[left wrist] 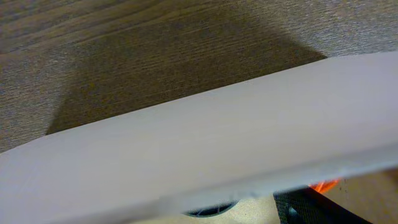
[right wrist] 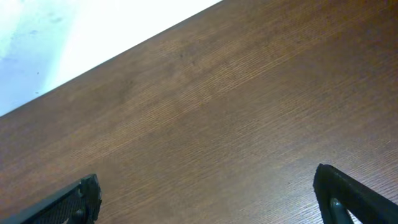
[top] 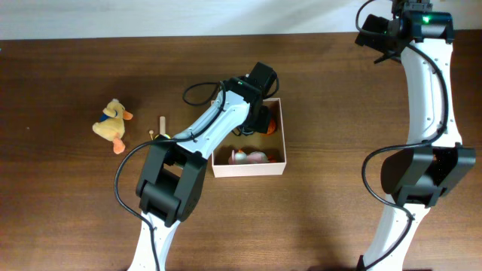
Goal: Pack container
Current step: 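Lower the black object into the box and open the left gripper, then move the left gripper over the yellow drum rattle handle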
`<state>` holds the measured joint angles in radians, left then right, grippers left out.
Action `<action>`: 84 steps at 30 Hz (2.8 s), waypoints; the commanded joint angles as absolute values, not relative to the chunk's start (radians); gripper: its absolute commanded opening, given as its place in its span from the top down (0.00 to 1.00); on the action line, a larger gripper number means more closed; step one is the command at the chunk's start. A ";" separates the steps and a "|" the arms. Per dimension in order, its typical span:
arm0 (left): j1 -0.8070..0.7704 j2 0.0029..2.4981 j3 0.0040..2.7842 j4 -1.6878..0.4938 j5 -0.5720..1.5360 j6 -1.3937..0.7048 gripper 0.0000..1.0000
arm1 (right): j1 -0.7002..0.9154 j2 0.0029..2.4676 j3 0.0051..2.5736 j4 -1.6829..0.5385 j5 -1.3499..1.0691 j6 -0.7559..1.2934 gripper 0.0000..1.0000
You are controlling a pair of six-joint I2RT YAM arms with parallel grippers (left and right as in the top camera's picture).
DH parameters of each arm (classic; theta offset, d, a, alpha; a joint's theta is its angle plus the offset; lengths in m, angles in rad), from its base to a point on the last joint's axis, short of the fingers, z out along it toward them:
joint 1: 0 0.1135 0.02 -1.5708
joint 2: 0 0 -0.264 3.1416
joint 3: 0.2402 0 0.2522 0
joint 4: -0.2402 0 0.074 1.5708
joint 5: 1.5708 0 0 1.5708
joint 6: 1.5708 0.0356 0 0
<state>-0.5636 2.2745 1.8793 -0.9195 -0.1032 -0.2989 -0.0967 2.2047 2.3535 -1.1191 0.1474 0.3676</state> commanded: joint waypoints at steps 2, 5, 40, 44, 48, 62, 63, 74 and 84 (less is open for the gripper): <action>-0.565 2.277 1.873 -0.920 -0.113 -0.294 0.20 | -0.092 2.218 2.354 -1.118 0.145 0.379 0.01; -0.565 2.275 1.880 -0.934 -0.109 -0.294 0.20 | -0.092 2.218 2.354 -1.118 0.146 0.379 0.01; -0.181 2.265 2.497 -1.577 -0.213 -0.207 0.20 | -0.092 2.218 2.354 -1.118 0.146 0.379 0.01; -0.127 2.266 2.417 -1.588 -0.197 -0.207 0.20 | -0.092 2.218 2.354 -1.118 0.145 0.379 0.01; -0.117 2.266 2.273 -1.559 -0.187 -0.212 0.20 | -0.092 2.218 2.354 -1.118 0.145 0.379 0.01; -0.117 2.266 1.931 -1.323 -0.146 -0.303 0.20 | -0.092 2.218 2.354 -1.118 0.146 0.379 0.01; -0.117 2.266 1.920 -1.315 -0.143 -0.303 0.20 | -0.092 2.218 2.354 -1.118 0.146 0.379 0.01; -0.118 2.266 1.816 -1.190 -0.148 -0.313 0.27 | -0.092 2.218 2.354 -1.118 0.146 0.379 0.01; -0.115 2.271 1.813 -1.100 -0.150 -0.250 0.31 | -0.092 2.218 2.354 -1.118 0.145 0.379 0.01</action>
<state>-0.1181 2.2742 1.8191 -1.1069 -0.1535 -0.2901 -0.0967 2.2059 2.3531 -1.1187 0.1474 0.3672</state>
